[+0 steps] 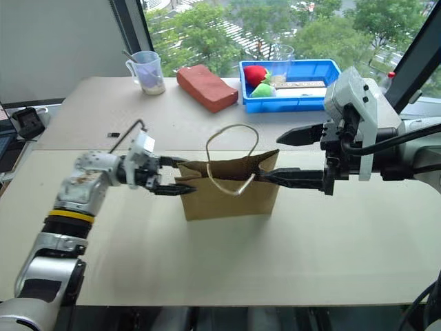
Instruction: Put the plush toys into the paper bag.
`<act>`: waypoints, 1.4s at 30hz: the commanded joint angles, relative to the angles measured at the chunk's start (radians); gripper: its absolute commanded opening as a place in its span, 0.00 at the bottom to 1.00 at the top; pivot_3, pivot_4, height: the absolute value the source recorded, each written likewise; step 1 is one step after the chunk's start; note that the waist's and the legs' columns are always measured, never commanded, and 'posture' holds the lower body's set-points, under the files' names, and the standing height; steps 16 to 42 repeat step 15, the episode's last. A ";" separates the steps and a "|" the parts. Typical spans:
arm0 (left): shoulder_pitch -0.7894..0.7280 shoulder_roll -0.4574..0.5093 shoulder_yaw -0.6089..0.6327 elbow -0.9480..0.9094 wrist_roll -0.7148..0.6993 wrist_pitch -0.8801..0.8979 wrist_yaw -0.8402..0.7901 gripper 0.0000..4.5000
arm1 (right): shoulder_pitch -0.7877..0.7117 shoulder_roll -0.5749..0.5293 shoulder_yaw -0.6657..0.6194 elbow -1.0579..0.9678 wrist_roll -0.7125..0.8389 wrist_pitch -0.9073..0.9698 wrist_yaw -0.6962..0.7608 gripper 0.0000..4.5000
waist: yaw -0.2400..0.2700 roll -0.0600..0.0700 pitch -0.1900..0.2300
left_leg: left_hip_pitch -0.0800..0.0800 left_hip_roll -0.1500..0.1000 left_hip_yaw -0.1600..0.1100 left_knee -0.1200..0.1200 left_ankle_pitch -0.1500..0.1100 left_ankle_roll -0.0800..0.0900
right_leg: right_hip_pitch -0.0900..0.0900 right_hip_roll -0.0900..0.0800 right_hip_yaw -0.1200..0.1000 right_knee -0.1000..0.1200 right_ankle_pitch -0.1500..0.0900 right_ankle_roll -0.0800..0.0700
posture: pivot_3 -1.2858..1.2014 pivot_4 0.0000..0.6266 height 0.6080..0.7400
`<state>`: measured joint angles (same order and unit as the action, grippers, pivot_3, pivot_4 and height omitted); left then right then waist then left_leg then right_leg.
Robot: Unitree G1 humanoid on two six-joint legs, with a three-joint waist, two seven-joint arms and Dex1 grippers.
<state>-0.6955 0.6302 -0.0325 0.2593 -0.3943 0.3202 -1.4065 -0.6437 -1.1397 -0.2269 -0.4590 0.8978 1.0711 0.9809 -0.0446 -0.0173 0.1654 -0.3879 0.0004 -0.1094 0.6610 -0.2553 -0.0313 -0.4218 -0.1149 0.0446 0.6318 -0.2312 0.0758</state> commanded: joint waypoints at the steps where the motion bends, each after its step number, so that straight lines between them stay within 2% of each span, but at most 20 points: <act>1: 0.050 0.116 0.111 -0.186 -0.038 0.163 0.115 1.00 | 0.078 -0.042 -0.103 0.011 -0.051 -0.049 -0.003 1.00 | 0.001 0.000 0.000 | 0.000 0.000 0.000 0.000 0.000 0.000 | 0.000 0.000 0.000 0.000 0.000 0.000 | 0.52 0.24 1.00; 6: 0.130 0.205 0.206 -0.334 -0.062 0.278 0.237 1.00 | 0.215 -0.062 -0.165 0.062 -0.132 -0.124 0.018 1.00 | 0.011 0.000 0.000 | 0.000 0.000 0.000 0.000 0.000 0.000 | 0.001 0.000 0.000 -0.001 0.000 0.000 | 0.52 0.24 1.00; 13: 0.152 0.206 0.263 -0.386 -0.084 0.322 0.356 1.00 | 0.286 -0.035 -0.127 0.185 -0.240 -0.275 0.049 1.00 | 0.019 0.000 0.000 | 0.002 0.000 0.001 0.000 0.001 -0.001 | 0.002 0.000 0.000 -0.001 0.000 0.000 | 0.52 0.24 1.00; 15: 0.155 0.219 0.254 -0.389 -0.066 0.279 0.355 1.00 | 0.287 -0.028 -0.123 0.190 -0.244 -0.287 0.053 1.00 | 0.019 0.000 0.000 | 0.003 0.000 0.001 0.000 0.001 -0.001 | 0.003 0.000 0.000 -0.001 0.000 0.000 | 0.52 0.24 1.00; 42: 0.155 0.219 0.254 -0.389 -0.066 0.279 0.355 1.00 | 0.287 -0.028 -0.123 0.190 -0.244 -0.287 0.053 1.00 | 0.019 0.000 0.000 | 0.003 0.000 0.001 0.000 0.001 -0.001 | 0.003 0.000 0.000 -0.001 0.000 0.000 | 0.52 0.24 1.00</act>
